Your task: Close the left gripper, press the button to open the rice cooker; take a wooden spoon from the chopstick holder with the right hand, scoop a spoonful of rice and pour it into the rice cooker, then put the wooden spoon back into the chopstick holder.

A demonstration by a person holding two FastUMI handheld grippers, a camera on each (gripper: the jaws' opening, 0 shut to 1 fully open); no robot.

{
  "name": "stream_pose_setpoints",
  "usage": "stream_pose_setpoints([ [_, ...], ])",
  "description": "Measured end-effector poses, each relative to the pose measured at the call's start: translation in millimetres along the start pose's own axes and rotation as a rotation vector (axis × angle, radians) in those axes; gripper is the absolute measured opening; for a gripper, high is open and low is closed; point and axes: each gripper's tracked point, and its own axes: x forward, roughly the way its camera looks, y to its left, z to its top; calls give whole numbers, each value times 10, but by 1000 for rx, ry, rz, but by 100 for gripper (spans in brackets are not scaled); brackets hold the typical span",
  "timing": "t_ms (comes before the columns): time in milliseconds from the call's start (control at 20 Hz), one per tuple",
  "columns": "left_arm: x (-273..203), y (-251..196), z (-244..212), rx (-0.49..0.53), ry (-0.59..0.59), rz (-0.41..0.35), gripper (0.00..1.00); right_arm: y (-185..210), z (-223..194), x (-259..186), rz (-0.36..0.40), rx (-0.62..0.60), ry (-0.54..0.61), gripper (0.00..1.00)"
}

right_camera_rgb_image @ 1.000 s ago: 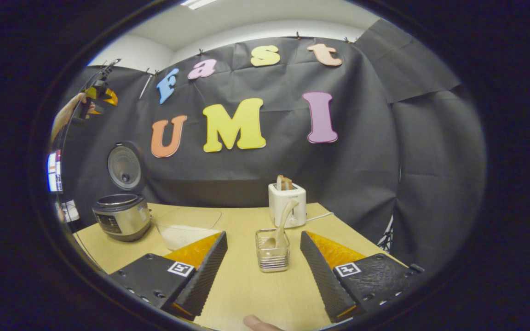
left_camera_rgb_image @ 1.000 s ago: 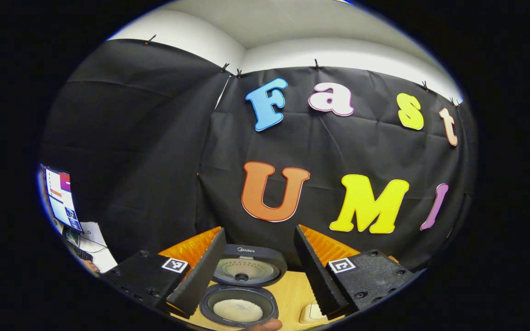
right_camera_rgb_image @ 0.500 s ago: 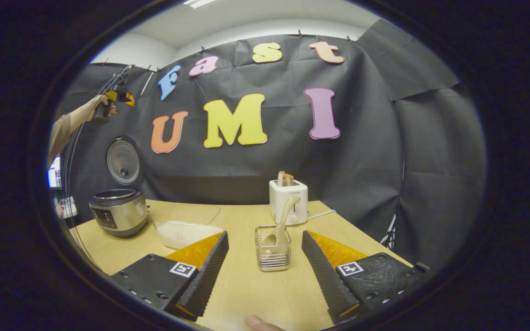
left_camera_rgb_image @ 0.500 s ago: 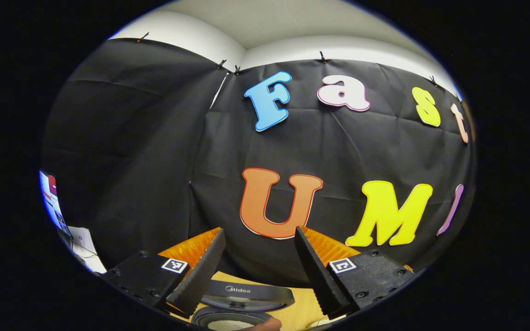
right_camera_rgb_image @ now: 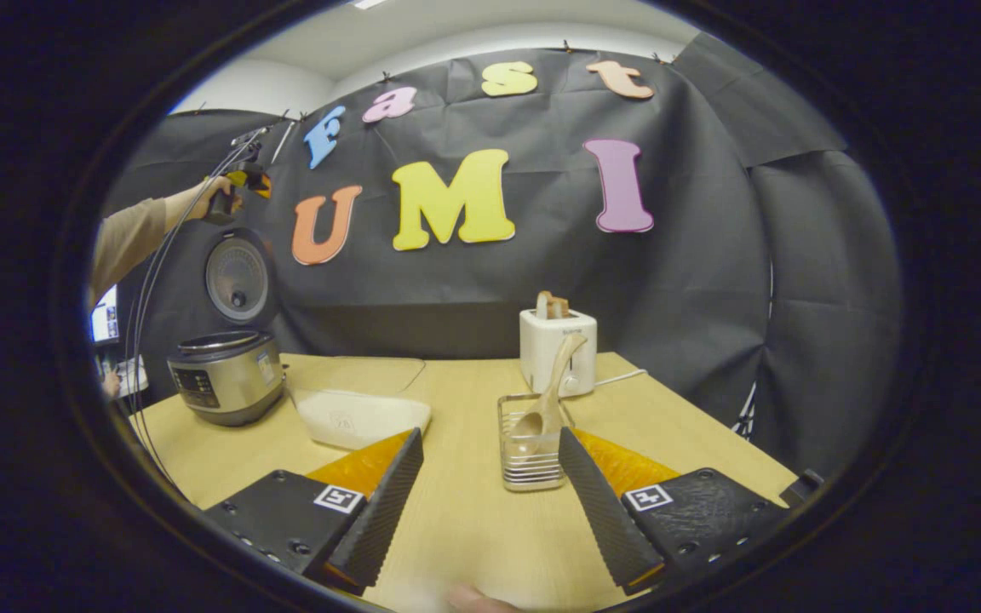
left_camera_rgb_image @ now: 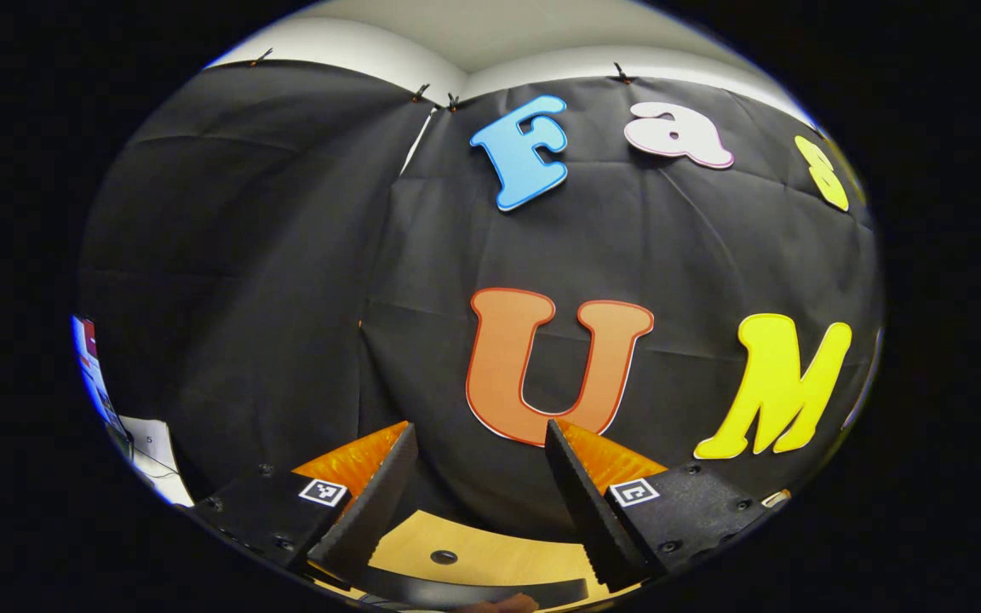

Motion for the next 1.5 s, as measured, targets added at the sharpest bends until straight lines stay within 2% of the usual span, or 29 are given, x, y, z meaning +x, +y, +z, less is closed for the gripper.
stream_pose_setpoints([
  [150,42,0,-252,26,92,-16,96,35,-97,28,5,16,35,95],
  [300,110,-32,-534,73,182,1,96,34,-51,2,-2,2,20,95],
  [450,54,-79,-704,105,255,-20,96,83,-34,-36,5,-5,11,95],
  [850,-93,-166,-1043,197,379,-34,94,200,112,-218,15,-41,-34,95],
  [900,-133,-178,-1101,202,401,-36,86,200,115,-229,11,-41,-30,95],
  [950,-176,-186,-1173,212,428,-36,94,158,80,-220,-9,-38,-14,95],
  [1050,-203,-164,-1176,273,413,-30,94,155,129,-260,-21,-7,-17,94],
  [1150,-291,-207,-1185,253,417,-43,92,201,167,-305,3,34,-21,95],
  [1200,-360,-190,-1203,255,423,-44,94,224,183,-328,14,51,-22,93],
  [1300,-496,-186,-1217,259,422,-54,95,243,207,-378,22,75,-18,95],
  [1350,-570,-200,-1238,253,421,-61,100,243,212,-411,19,81,-15,96],
  [1400,-659,-196,-1273,246,423,-70,95,246,220,-448,15,90,-8,96],
  [1450,-755,-200,-1309,237,427,-79,94,265,244,-494,19,104,-6,96],
  [1500,-856,-195,-1348,224,431,-85,99,293,268,-548,26,118,-4,93],
])
